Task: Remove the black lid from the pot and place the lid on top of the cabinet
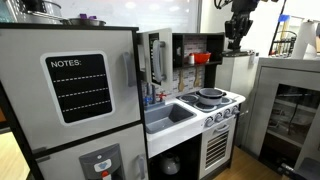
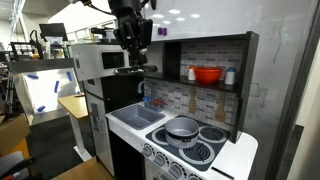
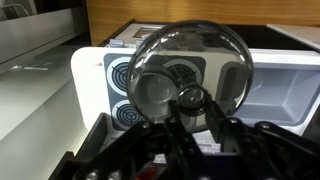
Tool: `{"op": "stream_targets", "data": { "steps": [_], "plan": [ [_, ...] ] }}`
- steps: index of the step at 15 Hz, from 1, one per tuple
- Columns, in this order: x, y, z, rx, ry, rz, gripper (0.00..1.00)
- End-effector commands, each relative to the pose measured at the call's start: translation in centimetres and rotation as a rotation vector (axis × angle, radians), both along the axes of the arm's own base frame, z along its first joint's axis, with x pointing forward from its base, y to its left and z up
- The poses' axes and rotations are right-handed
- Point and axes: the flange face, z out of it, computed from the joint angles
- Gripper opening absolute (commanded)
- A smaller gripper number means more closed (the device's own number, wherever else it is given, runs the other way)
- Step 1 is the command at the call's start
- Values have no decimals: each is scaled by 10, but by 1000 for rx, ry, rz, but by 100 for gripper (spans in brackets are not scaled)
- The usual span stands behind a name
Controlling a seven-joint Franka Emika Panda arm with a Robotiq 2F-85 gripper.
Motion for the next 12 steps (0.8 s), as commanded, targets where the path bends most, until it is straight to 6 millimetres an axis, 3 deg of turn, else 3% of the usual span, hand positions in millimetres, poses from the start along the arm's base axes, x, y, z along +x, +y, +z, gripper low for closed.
{"op": "stream_targets", "data": {
  "steps": [1,12],
  "plan": [
    [0,9,18,-29,-4,28,8],
    [47,37,78,-74,-76,54,8]
  ]
}}
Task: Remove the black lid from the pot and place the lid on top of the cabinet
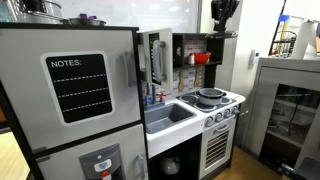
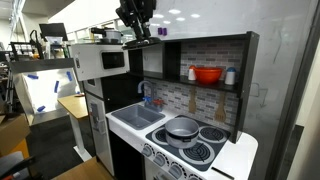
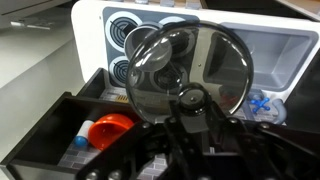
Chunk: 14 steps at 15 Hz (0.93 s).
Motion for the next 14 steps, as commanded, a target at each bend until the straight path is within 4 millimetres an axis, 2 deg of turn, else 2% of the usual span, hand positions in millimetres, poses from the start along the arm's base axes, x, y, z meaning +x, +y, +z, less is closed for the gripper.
{"op": "stream_targets", "data": {
  "steps": [1,6,14],
  "plan": [
    [20,1,17,-27,29,-14,8],
    [43,4,44,-35,34,-14,8],
    [86,11,71,-25,77,4,8]
  ]
}}
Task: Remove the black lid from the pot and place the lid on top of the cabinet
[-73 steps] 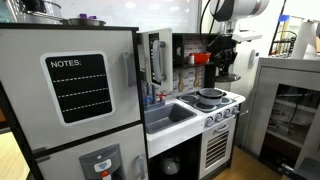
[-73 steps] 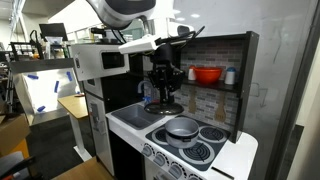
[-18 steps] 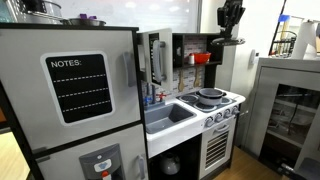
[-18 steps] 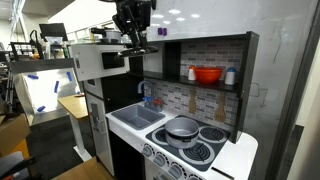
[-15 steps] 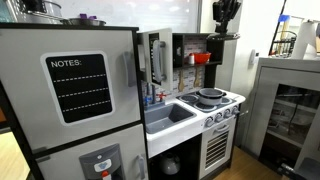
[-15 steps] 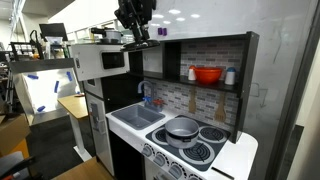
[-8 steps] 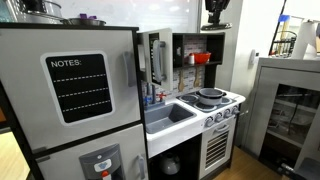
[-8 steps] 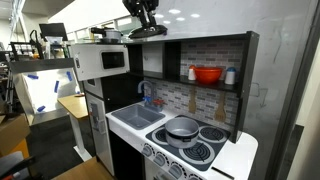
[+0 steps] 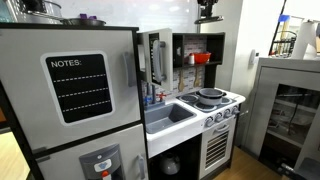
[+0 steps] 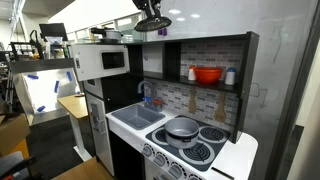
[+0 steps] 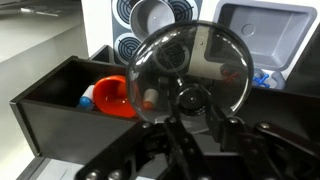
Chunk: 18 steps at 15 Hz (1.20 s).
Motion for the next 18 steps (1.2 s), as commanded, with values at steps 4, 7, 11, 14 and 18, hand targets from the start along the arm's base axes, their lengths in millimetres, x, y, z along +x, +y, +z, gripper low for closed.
{"op": "stream_targets", "data": {
  "steps": [4,7,11,14,18],
  "plan": [
    [45,0,18,5,64,-11,8],
    [63,0,17,7,82,-12,8],
    [85,1,10,23,117,-7,8],
    [101,3,7,36,137,-11,8],
    [117,6,6,44,161,-8,8]
  ]
}}
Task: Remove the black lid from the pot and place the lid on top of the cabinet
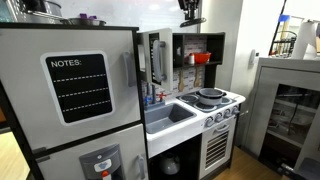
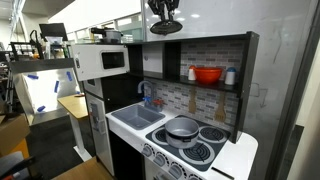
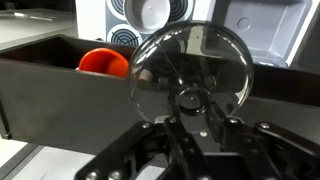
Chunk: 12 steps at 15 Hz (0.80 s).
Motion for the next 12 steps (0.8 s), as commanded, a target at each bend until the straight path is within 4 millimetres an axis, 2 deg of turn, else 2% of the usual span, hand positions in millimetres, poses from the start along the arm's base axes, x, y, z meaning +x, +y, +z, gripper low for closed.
{"op": "stream_targets", "data": {
  "steps": [1,5,12],
  "plan": [
    [16,0,4,30,32,-6,8],
    [32,-4,-4,51,54,-11,8],
    [52,-13,-28,95,87,-15,8]
  ]
}}
